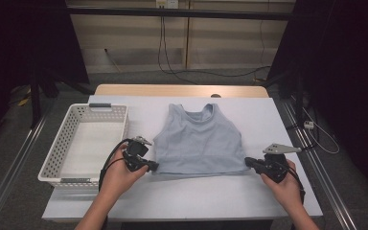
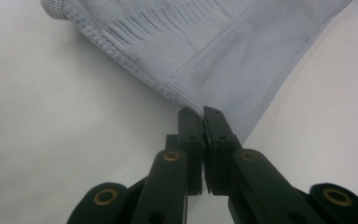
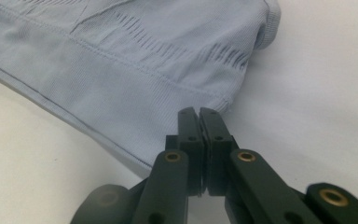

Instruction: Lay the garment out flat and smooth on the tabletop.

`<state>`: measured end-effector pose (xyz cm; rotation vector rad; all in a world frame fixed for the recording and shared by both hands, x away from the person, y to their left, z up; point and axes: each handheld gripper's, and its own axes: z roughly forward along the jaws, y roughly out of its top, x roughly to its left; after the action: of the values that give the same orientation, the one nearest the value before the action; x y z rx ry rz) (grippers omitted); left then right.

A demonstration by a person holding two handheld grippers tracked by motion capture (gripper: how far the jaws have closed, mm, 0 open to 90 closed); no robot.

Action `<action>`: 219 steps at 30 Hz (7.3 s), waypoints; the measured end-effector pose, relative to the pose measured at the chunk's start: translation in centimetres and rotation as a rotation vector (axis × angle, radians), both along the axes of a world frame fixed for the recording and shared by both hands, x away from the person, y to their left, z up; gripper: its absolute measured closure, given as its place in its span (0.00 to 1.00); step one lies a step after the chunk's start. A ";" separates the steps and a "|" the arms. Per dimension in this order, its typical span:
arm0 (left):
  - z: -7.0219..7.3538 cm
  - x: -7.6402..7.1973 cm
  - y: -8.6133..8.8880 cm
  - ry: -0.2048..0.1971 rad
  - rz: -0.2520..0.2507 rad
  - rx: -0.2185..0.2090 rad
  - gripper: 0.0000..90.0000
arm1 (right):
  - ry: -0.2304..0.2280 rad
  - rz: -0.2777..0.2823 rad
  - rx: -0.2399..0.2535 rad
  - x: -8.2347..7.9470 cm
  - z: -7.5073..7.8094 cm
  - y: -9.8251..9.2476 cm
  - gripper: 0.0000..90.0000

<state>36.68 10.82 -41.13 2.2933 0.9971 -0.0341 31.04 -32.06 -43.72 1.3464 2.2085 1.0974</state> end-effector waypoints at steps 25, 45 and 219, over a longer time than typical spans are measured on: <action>1.1 -1.6 1.0 -0.102 0.021 -0.094 0.44 | -0.004 0.049 0.075 -3.2 0.1 0.3 0.62; 1.6 3.8 -1.0 -0.164 0.055 -0.122 0.21 | -0.039 0.054 0.095 -2.5 -0.6 0.8 0.26; 0.4 6.7 0.2 -0.183 0.076 -0.117 0.15 | -0.020 0.222 0.059 10.1 1.4 15.4 0.14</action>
<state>43.34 11.04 -40.72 2.1089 0.9600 0.1428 41.19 -16.71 -42.28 1.1274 2.3720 1.2547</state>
